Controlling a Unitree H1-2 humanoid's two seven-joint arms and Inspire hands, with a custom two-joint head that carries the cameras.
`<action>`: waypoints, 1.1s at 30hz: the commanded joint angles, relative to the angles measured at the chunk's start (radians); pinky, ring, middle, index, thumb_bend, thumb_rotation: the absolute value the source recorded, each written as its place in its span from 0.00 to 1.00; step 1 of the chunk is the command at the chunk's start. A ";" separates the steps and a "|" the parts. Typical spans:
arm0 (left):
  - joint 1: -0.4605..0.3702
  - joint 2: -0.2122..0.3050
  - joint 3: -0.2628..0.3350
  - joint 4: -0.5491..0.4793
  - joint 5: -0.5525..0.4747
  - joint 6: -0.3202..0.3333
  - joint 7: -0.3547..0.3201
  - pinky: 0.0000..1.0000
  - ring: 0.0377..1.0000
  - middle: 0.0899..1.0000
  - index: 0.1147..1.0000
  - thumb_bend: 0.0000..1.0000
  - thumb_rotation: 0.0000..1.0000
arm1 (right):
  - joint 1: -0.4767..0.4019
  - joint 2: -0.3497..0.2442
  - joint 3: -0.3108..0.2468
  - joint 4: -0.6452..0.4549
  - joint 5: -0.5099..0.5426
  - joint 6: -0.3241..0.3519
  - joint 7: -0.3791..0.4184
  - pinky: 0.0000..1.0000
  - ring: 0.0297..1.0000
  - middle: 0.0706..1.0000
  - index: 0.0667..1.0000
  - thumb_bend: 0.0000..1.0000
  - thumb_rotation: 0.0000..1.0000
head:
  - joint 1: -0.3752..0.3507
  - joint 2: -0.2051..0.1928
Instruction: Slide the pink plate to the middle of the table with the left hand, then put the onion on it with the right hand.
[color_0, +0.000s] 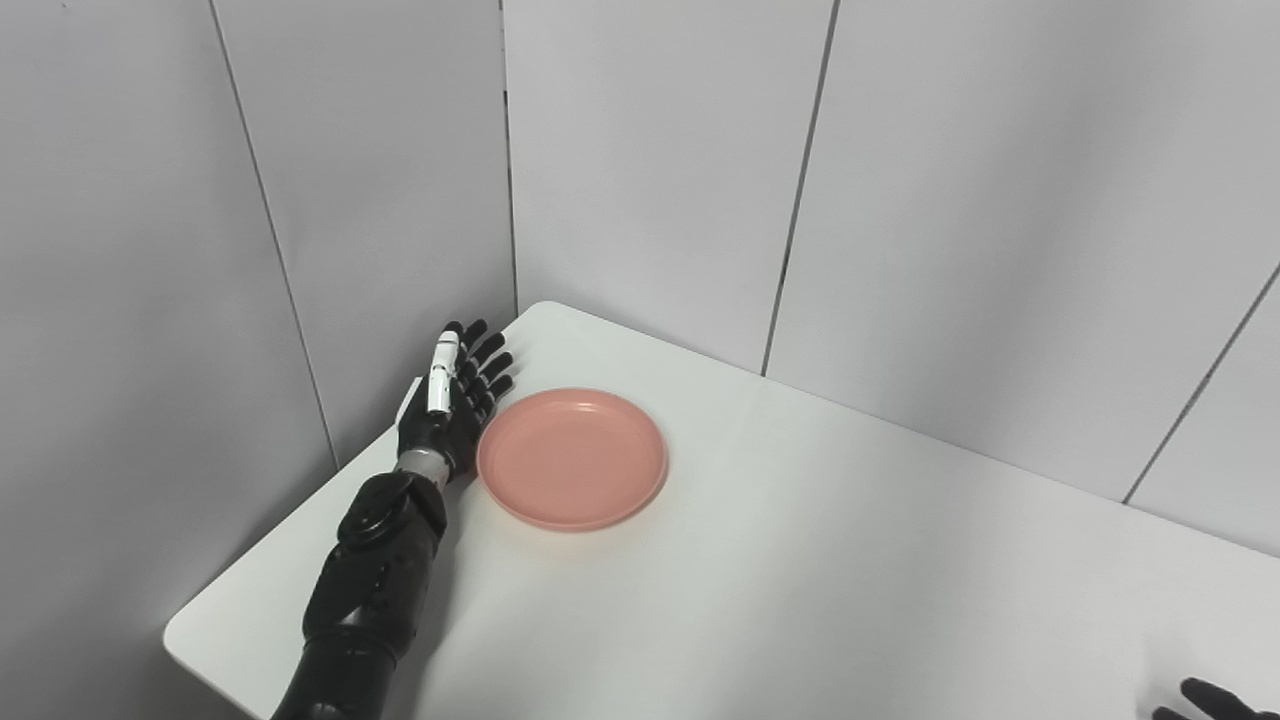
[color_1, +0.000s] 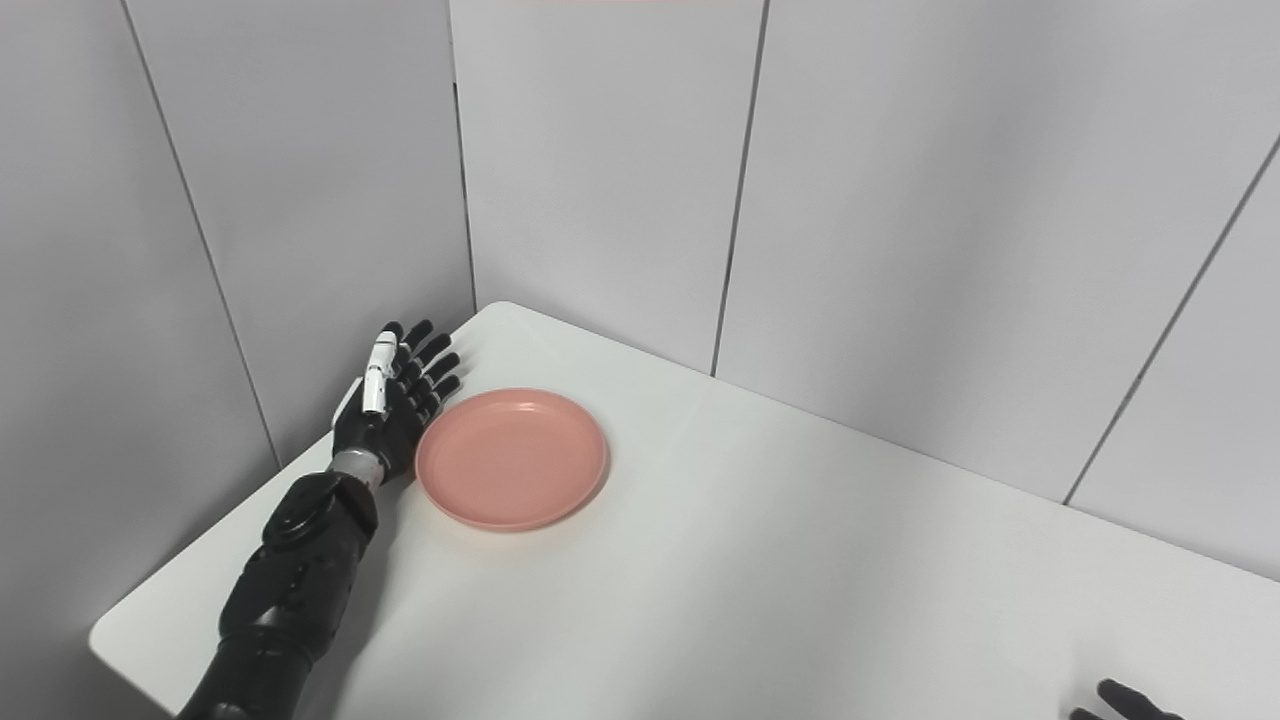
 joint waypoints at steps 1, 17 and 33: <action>-0.019 0.004 -0.011 0.022 0.002 0.010 -0.013 0.92 0.91 0.91 0.89 0.36 1.00 | 0.009 0.001 0.002 -0.012 -0.001 0.027 -0.001 0.25 0.68 0.76 0.63 0.68 0.72 | 0.001 0.001; -0.008 0.012 -0.039 0.031 0.010 0.043 -0.039 0.90 0.90 0.90 0.88 0.37 1.00 | 0.006 0.003 0.001 -0.009 0.004 0.022 0.002 0.23 0.76 0.83 0.68 0.75 0.73 | -0.012 0.012; -0.005 0.000 -0.085 0.014 0.005 0.081 -0.077 0.90 0.90 0.90 0.87 0.37 1.00 | 0.009 0.009 -0.001 -0.011 0.009 0.028 -0.002 0.28 0.83 0.88 0.74 0.85 0.72 | -0.025 0.023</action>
